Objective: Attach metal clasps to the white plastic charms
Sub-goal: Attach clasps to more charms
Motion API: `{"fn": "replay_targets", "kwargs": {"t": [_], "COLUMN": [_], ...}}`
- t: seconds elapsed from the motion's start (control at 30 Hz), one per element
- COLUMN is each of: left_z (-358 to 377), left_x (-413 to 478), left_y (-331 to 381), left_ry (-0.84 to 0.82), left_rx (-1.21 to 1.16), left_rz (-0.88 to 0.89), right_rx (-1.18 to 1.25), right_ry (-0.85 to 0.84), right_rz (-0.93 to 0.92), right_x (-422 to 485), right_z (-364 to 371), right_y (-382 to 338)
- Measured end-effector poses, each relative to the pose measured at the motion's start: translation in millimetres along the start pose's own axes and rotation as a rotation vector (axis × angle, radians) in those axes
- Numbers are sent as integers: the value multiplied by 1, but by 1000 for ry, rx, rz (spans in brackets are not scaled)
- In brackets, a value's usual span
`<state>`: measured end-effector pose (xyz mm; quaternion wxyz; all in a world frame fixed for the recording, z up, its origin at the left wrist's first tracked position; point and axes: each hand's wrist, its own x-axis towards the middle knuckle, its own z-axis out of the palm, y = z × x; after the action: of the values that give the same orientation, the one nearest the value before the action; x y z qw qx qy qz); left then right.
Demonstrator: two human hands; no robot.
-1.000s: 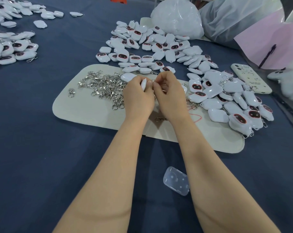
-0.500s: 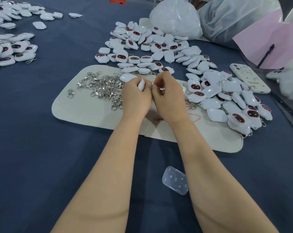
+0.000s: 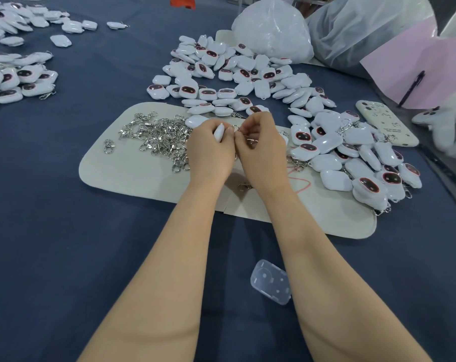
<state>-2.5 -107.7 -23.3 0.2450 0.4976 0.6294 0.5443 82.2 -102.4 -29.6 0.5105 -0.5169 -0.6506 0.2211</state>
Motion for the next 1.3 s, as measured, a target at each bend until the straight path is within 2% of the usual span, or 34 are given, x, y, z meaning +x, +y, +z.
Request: {"fn": "replay_targets", "kwargs": {"t": [0.7, 1.3], "left_z": [2, 4], "left_x": [-1, -1], "left_y": [-1, -2], "left_ry": [-2, -15], "left_rx": [-70, -51], "left_rz": [-30, -9], "right_rx": [-41, -41], "right_ry": [59, 19], "right_rz": [49, 76], "right_x": [2, 2], "right_z": [0, 1], "right_y": [2, 3]}}
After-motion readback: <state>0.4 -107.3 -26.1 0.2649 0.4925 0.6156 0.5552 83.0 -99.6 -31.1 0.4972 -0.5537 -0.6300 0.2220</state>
